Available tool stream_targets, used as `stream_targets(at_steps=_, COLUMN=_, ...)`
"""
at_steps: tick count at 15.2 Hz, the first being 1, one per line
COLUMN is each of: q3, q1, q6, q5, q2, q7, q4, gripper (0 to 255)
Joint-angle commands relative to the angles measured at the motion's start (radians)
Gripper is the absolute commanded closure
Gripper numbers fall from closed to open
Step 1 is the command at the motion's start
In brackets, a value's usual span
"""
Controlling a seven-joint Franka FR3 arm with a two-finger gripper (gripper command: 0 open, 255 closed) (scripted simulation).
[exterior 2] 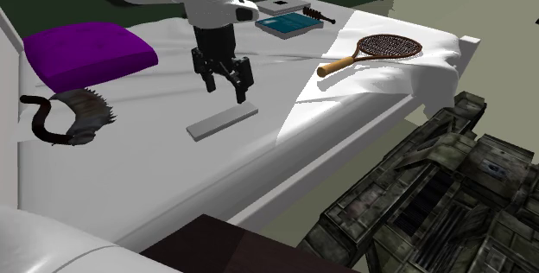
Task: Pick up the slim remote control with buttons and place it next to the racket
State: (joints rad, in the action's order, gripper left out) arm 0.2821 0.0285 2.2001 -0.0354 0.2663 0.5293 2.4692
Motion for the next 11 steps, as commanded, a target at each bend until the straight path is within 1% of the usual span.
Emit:
stream_targets(at_steps=1, q3=0.018, q1=-0.006, q6=0.054, q5=0.014, q2=-0.081, q7=0.048, q4=-0.028, gripper=0)
stream_targets(at_steps=5, q3=0.047, q1=-0.007, q6=0.145, q5=0.065, q2=-0.245, q7=0.157, q4=-0.096, gripper=0)
stream_targets(at_steps=8, q3=0.052, q1=0.003, q6=0.199, q5=0.116, q2=-0.371, q7=0.242, q4=-0.162, gripper=0)
stream_targets(at_steps=11, q3=0.047, q1=0.007, q6=0.228, q5=0.132, q2=-0.401, q7=0.257, q4=-0.161, gripper=0)
